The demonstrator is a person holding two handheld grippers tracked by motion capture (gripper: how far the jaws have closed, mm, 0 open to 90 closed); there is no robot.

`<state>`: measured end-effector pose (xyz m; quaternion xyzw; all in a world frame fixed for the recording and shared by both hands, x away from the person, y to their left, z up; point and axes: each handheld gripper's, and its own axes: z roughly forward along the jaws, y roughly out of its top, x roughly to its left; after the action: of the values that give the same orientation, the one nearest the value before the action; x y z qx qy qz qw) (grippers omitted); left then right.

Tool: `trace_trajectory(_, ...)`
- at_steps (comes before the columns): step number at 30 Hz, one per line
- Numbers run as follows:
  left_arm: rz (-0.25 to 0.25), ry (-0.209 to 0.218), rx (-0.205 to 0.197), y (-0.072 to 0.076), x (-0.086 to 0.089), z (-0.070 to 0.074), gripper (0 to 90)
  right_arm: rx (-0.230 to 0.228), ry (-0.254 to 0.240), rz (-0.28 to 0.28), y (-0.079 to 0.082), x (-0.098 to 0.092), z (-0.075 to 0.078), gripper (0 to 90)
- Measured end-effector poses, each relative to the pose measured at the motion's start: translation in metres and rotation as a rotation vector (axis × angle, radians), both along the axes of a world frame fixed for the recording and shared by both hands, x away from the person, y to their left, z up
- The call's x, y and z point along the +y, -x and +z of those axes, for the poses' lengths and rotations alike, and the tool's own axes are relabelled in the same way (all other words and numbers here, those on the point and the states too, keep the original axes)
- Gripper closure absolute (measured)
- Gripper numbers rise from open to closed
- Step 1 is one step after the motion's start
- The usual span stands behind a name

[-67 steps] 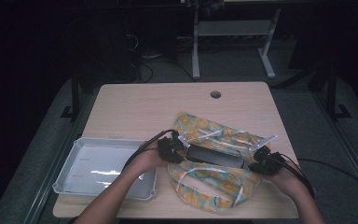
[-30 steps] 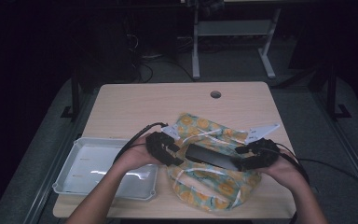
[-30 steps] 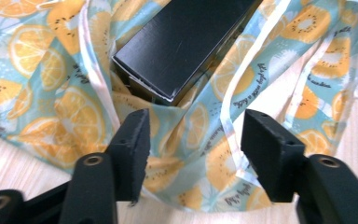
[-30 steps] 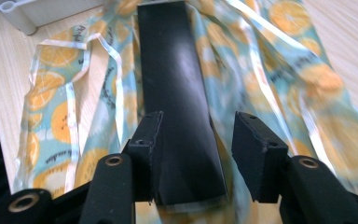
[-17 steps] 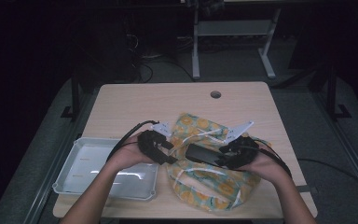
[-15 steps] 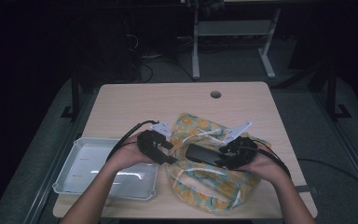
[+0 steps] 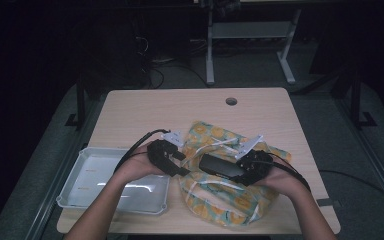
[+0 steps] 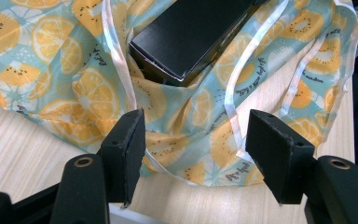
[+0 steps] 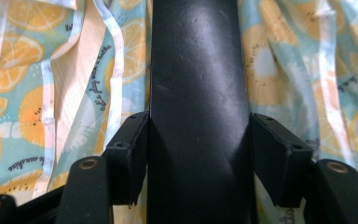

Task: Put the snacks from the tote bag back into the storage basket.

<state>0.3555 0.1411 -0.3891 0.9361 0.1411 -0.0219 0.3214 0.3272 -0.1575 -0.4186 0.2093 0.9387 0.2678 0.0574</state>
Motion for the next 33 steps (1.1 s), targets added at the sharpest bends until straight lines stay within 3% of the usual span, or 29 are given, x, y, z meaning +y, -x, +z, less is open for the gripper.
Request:
trace_trajectory(7,-0.005,-0.009,0.002,-0.001,0.001,-0.002,37.6,-0.004,0.009,0.012,0.0,-0.001,0.0,41.4)
trace_trajectory(16,-0.006,-0.006,0.0,-0.001,0.001,-0.001,37.6,-0.031,-0.039,0.019,0.004,-0.007,0.018,41.5)
trace_trajectory(24,-0.013,-0.009,-0.002,-0.001,0.002,0.0,37.2,-0.034,-0.098,-0.008,0.005,-0.011,0.032,41.6)
trace_trajectory(29,-0.014,-0.003,-0.019,-0.001,0.007,0.006,36.6,-0.048,-0.118,-0.008,0.001,-0.01,0.046,41.8)
trace_trajectory(33,-0.018,0.007,-0.041,-0.001,0.017,0.017,35.8,-0.046,-0.108,0.018,-0.003,-0.007,0.056,42.0)
